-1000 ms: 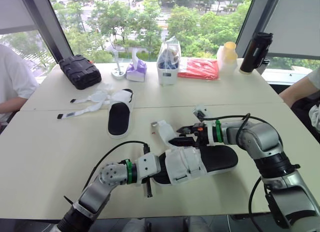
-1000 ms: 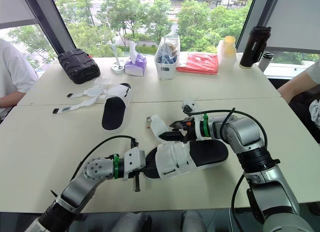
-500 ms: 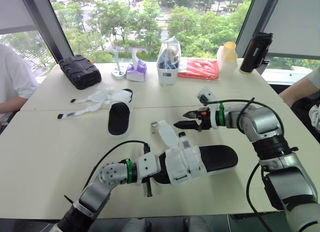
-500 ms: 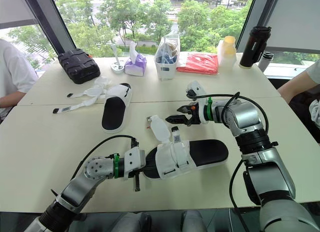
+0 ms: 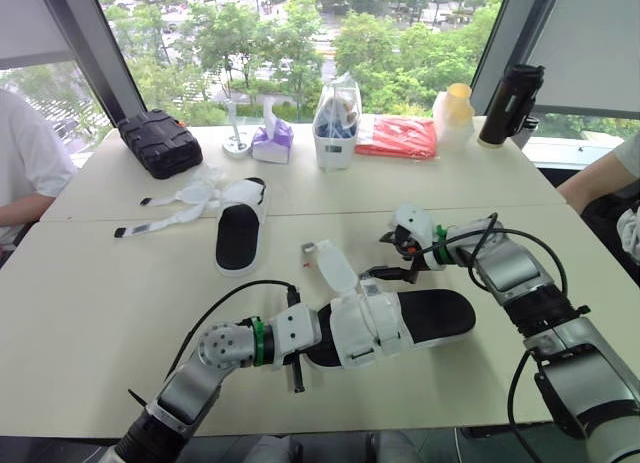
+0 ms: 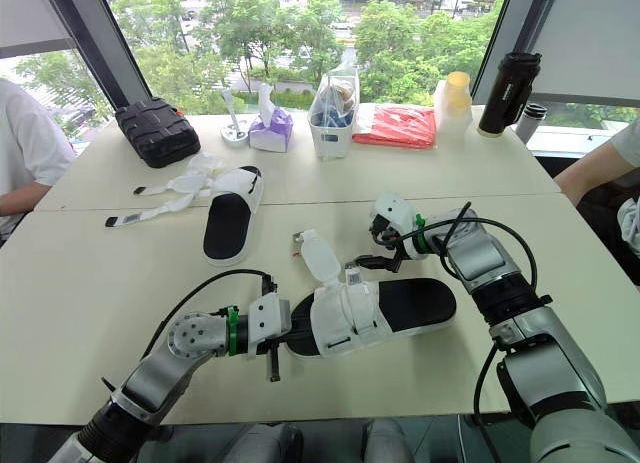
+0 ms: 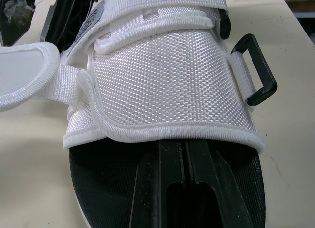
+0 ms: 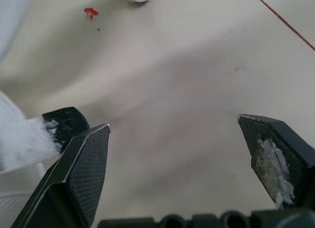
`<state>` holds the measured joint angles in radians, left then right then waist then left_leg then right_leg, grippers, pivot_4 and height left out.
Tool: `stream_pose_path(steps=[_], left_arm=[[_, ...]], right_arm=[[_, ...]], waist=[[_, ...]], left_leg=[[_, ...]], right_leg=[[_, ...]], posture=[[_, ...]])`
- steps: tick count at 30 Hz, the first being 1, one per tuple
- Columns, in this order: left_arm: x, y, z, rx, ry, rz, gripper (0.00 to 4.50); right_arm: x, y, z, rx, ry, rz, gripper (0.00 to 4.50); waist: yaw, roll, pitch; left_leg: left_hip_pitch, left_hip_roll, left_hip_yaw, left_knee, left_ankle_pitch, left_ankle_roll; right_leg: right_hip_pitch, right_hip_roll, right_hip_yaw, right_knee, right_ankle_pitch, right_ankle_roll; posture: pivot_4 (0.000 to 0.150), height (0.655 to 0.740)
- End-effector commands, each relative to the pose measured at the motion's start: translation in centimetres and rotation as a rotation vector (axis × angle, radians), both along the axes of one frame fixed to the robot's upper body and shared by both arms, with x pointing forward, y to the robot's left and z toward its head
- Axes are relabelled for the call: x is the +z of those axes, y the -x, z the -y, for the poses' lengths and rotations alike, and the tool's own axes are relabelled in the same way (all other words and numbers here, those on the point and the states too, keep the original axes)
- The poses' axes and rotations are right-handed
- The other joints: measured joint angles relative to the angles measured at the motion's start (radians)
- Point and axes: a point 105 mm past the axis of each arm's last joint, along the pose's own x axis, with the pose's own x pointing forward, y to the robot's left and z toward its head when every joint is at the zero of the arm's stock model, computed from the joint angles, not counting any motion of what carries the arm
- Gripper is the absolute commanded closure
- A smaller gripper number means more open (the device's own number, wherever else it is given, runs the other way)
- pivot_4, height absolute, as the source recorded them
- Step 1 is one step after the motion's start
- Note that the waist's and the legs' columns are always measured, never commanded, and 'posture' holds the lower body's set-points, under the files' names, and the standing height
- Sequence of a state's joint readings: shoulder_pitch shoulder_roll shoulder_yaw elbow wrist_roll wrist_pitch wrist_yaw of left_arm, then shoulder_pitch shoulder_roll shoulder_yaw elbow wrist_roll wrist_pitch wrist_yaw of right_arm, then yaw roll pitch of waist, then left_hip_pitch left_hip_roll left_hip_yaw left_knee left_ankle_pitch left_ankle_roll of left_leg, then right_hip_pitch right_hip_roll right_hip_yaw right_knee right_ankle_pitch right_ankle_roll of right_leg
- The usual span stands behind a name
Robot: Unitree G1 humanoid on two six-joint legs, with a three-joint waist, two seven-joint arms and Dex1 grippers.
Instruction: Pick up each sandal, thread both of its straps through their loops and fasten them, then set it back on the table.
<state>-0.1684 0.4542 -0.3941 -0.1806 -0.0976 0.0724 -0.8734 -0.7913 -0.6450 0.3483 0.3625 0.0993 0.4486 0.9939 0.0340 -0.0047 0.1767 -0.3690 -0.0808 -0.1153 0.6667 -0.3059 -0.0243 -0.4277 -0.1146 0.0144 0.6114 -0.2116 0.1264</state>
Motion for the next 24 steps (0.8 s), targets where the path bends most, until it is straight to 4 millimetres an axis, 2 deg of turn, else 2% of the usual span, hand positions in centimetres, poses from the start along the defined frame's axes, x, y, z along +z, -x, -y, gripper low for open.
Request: stream_pose_path(steps=[1,2,5,9,12,24], left_arm=[[-1.9,0.0,-0.5,0.029,-0.064,-0.053,4.5],[-2.0,0.0,-0.6,0.031,-0.065,-0.054,4.5],[-2.0,0.0,-0.6,0.034,-0.065,-0.054,4.5],[-2.0,-0.1,-0.6,0.034,-0.066,-0.053,4.5],[-1.9,-0.1,-0.6,0.03,-0.066,-0.049,4.5],[-1.9,-0.1,-0.6,0.035,-0.065,-0.049,4.5]], right_arm=[[4.3,-1.1,-0.3,-0.001,-0.084,0.096,0.03],[5.7,-1.2,-0.6,-0.013,-0.155,0.077,0.03],[8.5,-0.6,-1.5,0.005,-0.312,-0.009,0.03],[9.3,0.9,-2.3,0.039,-0.415,-0.165,0.03],[8.7,3.5,-3.6,0.136,-0.469,-0.336,0.03],[3.3,4.6,-5.7,0.159,-0.411,-0.538,0.03]], waist=[[-0.001,0.0,0.0],[-0.001,0.0,0.0],[-0.002,0.001,0.001],[0.002,0.001,0.0],[0.002,0.001,0.0],[0.001,0.001,0.0]], left_leg=[[0.0,0.0,0.0,0.0,0.0,0.0],[0.0,0.0,0.0,0.0,0.0,0.0],[0.0,0.0,0.0,0.0,0.0,0.0],[0.0,0.0,-0.002,0.0,0.0,0.0],[0.0,0.0,-0.002,0.0,0.0,0.0],[0.0,0.0,-0.001,0.0,0.0,0.0]], right_leg=[[0.0,0.0,0.0,0.0,0.0,0.0],[0.0,0.0,0.0,0.0,0.0,0.0],[0.0,0.0,0.0,0.0,0.0,0.0],[0.0,0.0,0.0,0.0,0.0,0.0],[0.0,0.0,0.0,0.0,0.0,0.0],[0.0,0.0,0.0,0.0,0.0,0.0]], posture=[[0.15,0.74],[0.15,0.74],[0.15,0.74],[0.15,0.74],[0.15,0.74],[0.15,0.74]])
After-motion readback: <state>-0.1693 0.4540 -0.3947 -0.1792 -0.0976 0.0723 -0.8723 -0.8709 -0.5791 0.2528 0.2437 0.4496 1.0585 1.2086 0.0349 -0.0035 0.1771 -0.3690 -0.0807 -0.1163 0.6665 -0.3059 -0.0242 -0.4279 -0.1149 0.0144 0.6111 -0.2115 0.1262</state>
